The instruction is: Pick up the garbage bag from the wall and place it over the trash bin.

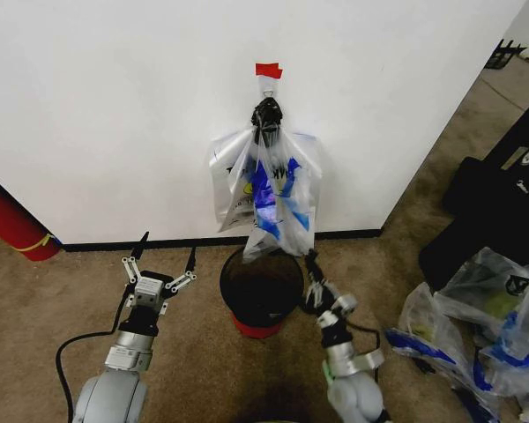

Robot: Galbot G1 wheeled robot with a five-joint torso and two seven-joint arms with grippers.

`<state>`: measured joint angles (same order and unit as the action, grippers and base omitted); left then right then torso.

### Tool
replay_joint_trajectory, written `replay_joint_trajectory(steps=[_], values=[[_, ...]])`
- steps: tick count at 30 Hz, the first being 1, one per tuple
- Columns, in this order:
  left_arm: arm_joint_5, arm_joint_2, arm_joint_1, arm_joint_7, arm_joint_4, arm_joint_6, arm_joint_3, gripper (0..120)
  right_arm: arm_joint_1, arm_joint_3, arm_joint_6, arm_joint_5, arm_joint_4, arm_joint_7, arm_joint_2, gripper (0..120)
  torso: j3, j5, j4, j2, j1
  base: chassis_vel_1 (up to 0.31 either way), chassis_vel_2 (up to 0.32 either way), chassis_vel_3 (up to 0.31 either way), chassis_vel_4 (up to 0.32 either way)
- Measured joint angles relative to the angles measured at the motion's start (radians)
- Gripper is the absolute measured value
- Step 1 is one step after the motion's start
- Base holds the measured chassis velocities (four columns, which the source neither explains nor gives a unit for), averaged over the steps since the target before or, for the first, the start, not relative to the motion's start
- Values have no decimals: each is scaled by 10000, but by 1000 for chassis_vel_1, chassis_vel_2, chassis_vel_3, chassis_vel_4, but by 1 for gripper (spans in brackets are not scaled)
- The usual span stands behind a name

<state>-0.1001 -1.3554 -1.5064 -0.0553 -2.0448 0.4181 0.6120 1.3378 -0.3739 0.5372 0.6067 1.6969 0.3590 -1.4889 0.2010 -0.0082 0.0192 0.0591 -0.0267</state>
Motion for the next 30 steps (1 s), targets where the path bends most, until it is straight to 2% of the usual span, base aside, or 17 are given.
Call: replay_joint_trajectory(steps=[4,10,15,21,22,23,25,28,30], values=[[5,-17,35,3,72,54,-2,100,22,-28,-16,93,-182,-138,109,0,0,2,0,0,0,0,0,0,0],[-22,-66,130,4,138,57,-111,100,135,-96,232,-560,-569,-203,143,0,0,3,0,0,0,0,0,0,0],[-41,-81,164,4,154,49,-158,100,180,-255,682,-1352,-999,-541,291,9,0,2,0,0,0,0,0,0,0],[-37,-29,156,4,156,47,-139,100,366,-518,1386,-2892,-1580,-909,362,29,0,3,1,0,0,0,0,0,0],[-37,-29,156,4,156,47,-139,100,366,-518,1386,-2892,-1580,-909,362,29,0,3,1,0,0,0,0,0,0],[-36,-27,150,3,156,47,-142,100,443,-572,1533,-3119,-1620,-899,367,37,0,2,1,0,0,0,0,0,0],[-35,-25,149,3,156,48,-148,100,543,-610,1651,-3230,-1550,-865,368,46,0,3,1,0,0,0,0,0,0],[-34,-24,148,2,156,48,-149,100,595,-624,1688,-3255,-1373,-861,363,52,0,2,2,0,0,0,0,0,0],[-33,-24,150,2,157,49,-149,100,581,-621,1706,-3337,-997,-914,348,63,-1,2,0,0,0,0,0,0,0]])
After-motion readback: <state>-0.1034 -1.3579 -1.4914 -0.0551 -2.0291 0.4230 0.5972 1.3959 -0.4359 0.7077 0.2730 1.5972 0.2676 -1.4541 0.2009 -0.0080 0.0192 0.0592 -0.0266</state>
